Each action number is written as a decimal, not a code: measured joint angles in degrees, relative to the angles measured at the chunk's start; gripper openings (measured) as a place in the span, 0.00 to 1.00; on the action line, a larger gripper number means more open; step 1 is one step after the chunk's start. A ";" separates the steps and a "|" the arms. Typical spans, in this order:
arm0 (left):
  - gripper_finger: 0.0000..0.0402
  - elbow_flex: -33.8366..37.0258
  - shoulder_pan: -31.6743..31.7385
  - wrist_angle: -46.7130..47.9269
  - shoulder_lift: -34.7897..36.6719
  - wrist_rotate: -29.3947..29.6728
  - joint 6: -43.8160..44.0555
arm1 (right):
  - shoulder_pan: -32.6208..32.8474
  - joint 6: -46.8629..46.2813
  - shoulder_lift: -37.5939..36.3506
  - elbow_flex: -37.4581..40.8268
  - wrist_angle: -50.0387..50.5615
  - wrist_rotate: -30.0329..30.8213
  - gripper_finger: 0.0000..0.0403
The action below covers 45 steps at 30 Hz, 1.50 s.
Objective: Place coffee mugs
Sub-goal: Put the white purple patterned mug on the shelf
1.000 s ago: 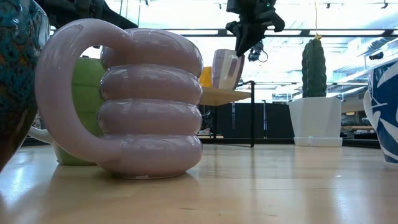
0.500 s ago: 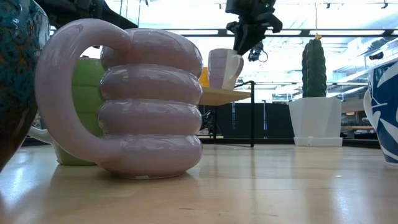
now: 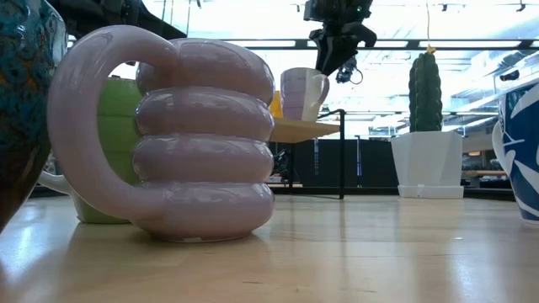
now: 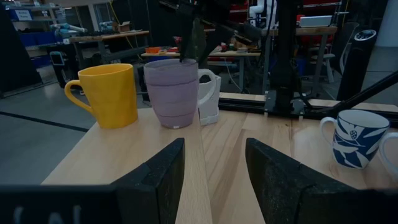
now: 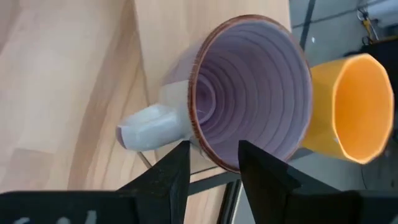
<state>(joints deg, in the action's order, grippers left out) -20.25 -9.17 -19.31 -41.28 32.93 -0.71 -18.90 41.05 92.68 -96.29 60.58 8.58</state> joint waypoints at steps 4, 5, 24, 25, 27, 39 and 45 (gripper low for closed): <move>0.44 0.00 0.00 0.00 0.00 0.01 -0.04 | -0.02 -0.34 0.00 0.01 -0.63 0.02 0.35; 0.44 0.00 0.00 0.00 0.00 0.00 -0.04 | -0.02 -0.33 0.00 0.01 -0.80 0.22 0.35; 0.44 0.00 -0.04 0.83 0.00 -0.13 0.35 | 3.70 -6.79 -0.21 -4.67 3.10 6.65 0.37; 0.44 -0.02 -0.02 0.83 0.02 -0.15 0.37 | 4.31 -7.62 -0.22 -4.72 2.81 6.60 0.37; 0.44 -0.01 -0.01 0.83 0.00 -0.15 0.34 | 5.94 -8.48 -0.11 -4.47 1.27 7.49 0.37; 0.44 -0.02 -0.04 0.79 0.00 -0.28 1.62 | 15.47 -4.84 0.04 8.12 -24.37 21.60 0.37; 0.44 -0.02 -0.04 0.76 0.00 -0.26 1.60 | 15.98 1.19 0.02 15.26 -33.40 26.16 0.37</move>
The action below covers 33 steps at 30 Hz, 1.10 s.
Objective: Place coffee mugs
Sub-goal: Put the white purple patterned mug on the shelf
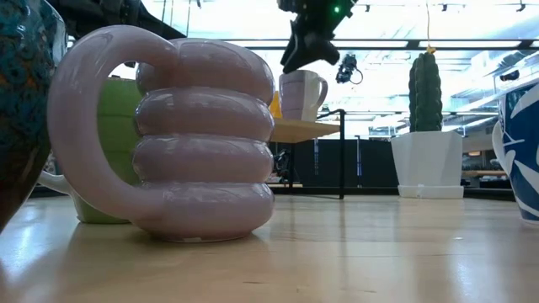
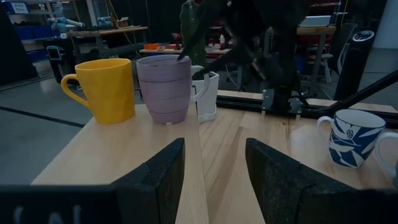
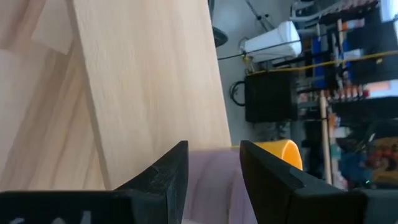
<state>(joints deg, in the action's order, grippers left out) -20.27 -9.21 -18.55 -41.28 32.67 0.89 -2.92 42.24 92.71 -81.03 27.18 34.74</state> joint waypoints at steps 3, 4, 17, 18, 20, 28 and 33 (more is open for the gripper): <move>0.44 0.00 0.00 0.00 0.01 0.00 0.00 | -0.26 2.32 0.02 1.99 -2.52 1.89 0.37; 0.44 0.01 0.00 0.00 0.01 0.00 0.00 | -0.32 2.96 0.02 2.33 -3.07 2.42 0.37; 0.44 0.00 0.00 0.07 0.00 0.00 -0.07 | -2.87 5.35 0.02 2.81 -3.12 4.24 0.37; 0.44 0.00 0.00 0.07 0.00 0.00 -0.09 | -2.95 5.34 0.02 2.81 -3.13 4.24 0.37; 0.44 0.00 0.00 0.10 0.01 0.00 -0.07 | -3.18 5.36 0.02 2.81 -3.12 4.39 0.37; 0.44 0.00 0.00 0.28 0.02 0.02 -0.11 | -3.67 5.55 0.02 2.81 -2.11 5.65 0.37; 0.44 0.00 0.00 0.38 0.02 0.02 -0.09 | -4.04 5.97 0.02 2.81 -1.47 6.98 0.36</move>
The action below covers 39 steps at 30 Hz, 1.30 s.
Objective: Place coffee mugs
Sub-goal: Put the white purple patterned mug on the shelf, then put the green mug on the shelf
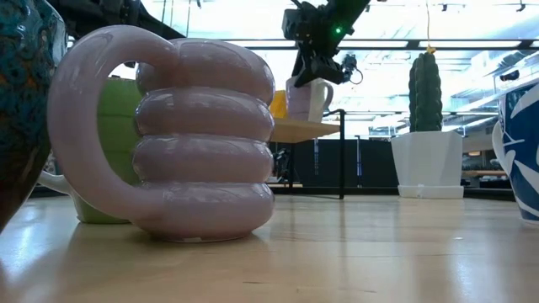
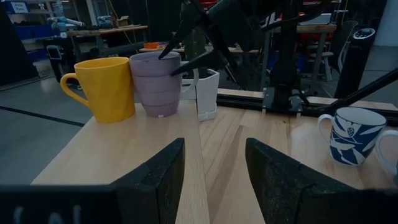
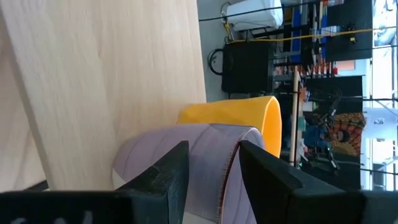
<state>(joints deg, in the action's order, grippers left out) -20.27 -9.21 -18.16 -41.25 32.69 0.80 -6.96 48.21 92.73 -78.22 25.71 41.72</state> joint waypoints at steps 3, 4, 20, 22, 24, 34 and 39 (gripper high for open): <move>0.44 0.00 0.00 -0.01 0.00 0.00 0.00 | 0.02 0.26 0.00 0.00 0.15 0.69 0.36; 0.44 0.00 0.00 0.01 0.00 0.00 -0.02 | 0.02 0.40 0.00 0.00 0.24 0.80 0.36; 0.44 0.00 0.00 0.07 -0.01 -5.31 -0.04 | 4.79 -0.27 -0.07 -4.78 0.28 2.06 0.37; 0.44 0.00 0.00 0.34 0.00 -9.19 -0.14 | 6.68 -2.34 -0.09 -6.25 2.40 2.10 0.37; 0.44 0.00 -0.01 0.83 -0.02 -16.20 -1.53 | 8.74 -6.85 -0.64 -7.31 5.44 -0.50 0.37; 0.44 0.00 -3.65 0.59 -0.01 -27.32 -3.36 | 14.93 -31.16 -3.50 -6.54 14.97 -26.07 0.34; 0.44 -0.02 -4.35 0.58 -0.40 -24.26 0.31 | 16.85 -34.24 -3.50 -0.99 11.53 -26.76 0.34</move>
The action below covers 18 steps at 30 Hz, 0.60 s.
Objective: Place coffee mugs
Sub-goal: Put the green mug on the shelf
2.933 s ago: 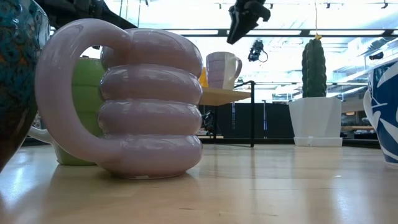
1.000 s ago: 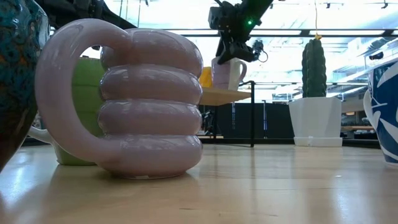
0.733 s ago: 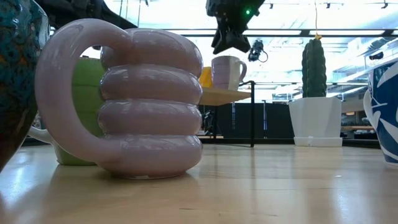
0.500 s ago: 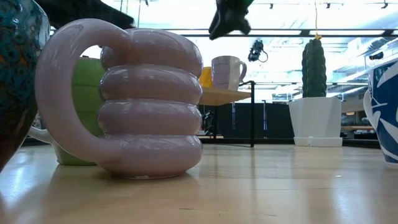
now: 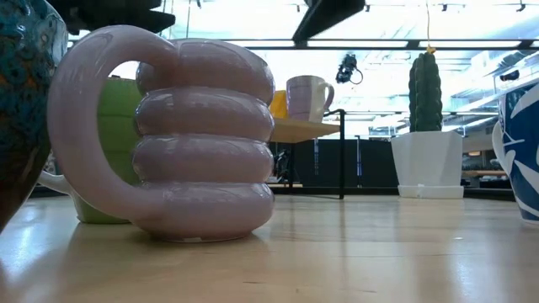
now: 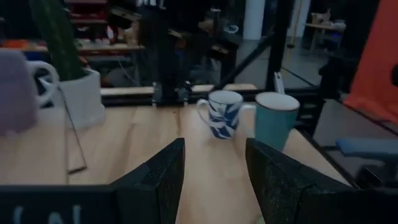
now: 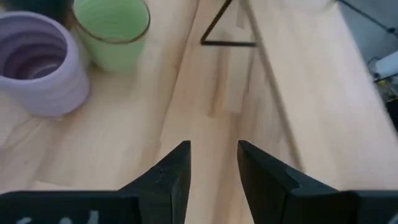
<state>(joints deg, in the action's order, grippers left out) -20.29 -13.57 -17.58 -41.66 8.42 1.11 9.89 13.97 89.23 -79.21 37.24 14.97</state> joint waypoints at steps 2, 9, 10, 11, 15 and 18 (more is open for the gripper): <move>0.44 -0.07 -1.79 0.18 -1.38 1.01 0.45 | 0.61 -1.24 -0.71 2.39 -1.48 0.38 0.34; 0.44 -10.31 -9.66 16.60 -9.22 12.73 0.00 | 2.25 -2.01 -8.64 13.48 -13.03 4.26 0.34; 0.44 -12.36 -10.38 19.32 -10.76 13.82 0.53 | 2.19 -1.98 -9.82 15.34 -14.98 4.24 0.34; 0.44 -14.40 -10.92 21.50 -12.38 14.09 1.31 | 2.15 -2.00 -10.90 16.96 -16.82 4.19 0.34; 0.44 -21.31 -12.26 29.27 -18.32 12.00 7.00 | 2.44 -4.06 -14.57 22.78 -21.98 4.66 0.34; 0.44 -26.72 -12.37 35.54 -23.03 9.37 13.61 | 3.14 -5.67 -16.08 25.89 -22.97 6.93 0.34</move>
<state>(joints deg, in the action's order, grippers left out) -47.02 -25.94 17.96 -64.69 17.79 14.72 13.03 8.30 73.15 -53.32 14.27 21.89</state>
